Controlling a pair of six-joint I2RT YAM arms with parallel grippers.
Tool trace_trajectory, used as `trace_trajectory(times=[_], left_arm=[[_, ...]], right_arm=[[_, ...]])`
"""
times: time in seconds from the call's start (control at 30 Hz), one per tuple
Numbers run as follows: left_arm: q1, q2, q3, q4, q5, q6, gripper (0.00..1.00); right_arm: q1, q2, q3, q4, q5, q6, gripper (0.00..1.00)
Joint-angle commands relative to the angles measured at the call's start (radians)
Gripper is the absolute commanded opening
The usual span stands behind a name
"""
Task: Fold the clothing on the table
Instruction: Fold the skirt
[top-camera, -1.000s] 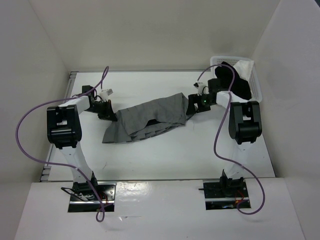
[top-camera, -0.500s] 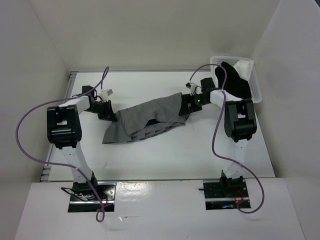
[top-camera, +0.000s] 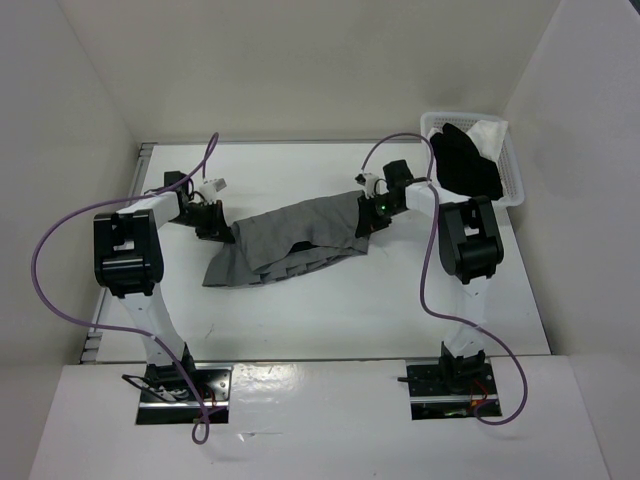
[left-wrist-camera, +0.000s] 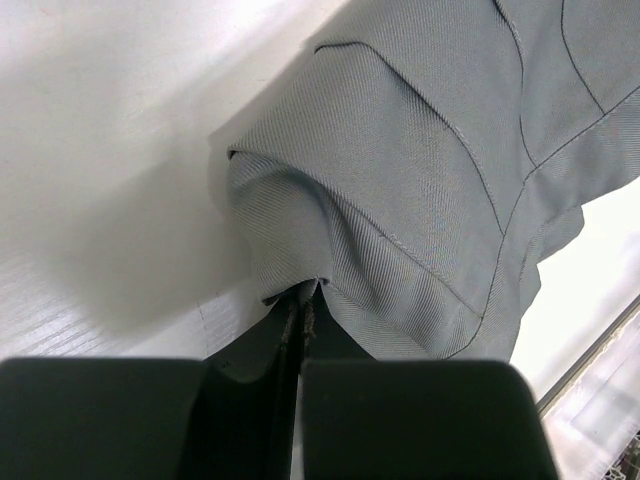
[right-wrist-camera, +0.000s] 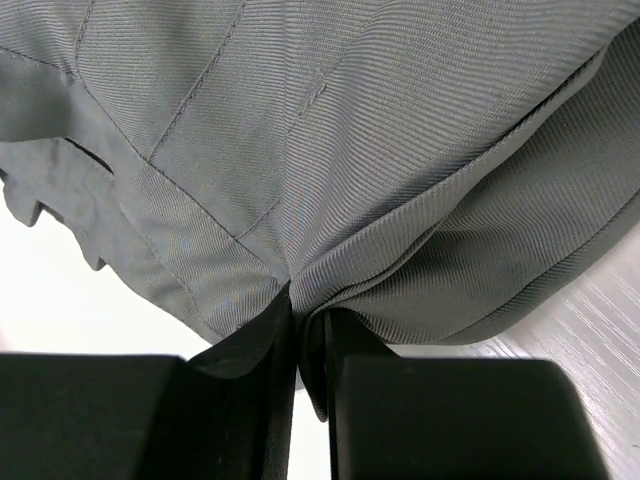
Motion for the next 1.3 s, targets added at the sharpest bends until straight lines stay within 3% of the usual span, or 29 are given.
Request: trace_trajectory(times=[0.0, 0.07, 0.23, 0.3, 0.4, 0.57, 0.73, 1.27], left_arm=[[0.006, -0.006, 0.002, -0.010, 0.041, 0.020, 0.00], [0.006, -0.006, 0.002, -0.010, 0.050, 0.020, 0.00], [0.006, -0.006, 0.011, -0.010, 0.060, 0.020, 0.00], [-0.023, -0.006, 0.020, -0.010, 0.051, 0.020, 0.00], [-0.075, -0.006, 0.029, 0.004, 0.020, 0.011, 0.00], [-0.135, 0.053, 0.086, 0.013, 0.058, -0.036, 0.00], [-0.175, 0.096, 0.121, 0.022, 0.058, -0.056, 0.00], [-0.184, 0.096, 0.112, 0.040, 0.080, -0.075, 0.00]], right_arm=[[0.005, -0.013, 0.026, -0.034, 0.056, -0.027, 0.09], [0.005, -0.037, 0.035, -0.034, 0.100, -0.027, 0.00], [0.019, -0.037, 0.150, -0.087, 0.229, -0.048, 0.00], [0.051, -0.047, 0.219, -0.118, 0.362, -0.069, 0.00], [0.123, -0.027, 0.300, -0.141, 0.555, -0.109, 0.00], [0.217, 0.012, 0.401, -0.192, 0.651, -0.132, 0.00], [0.387, 0.035, 0.438, -0.223, 0.792, -0.169, 0.00], [0.596, 0.075, 0.704, -0.405, 0.708, -0.169, 0.00]])
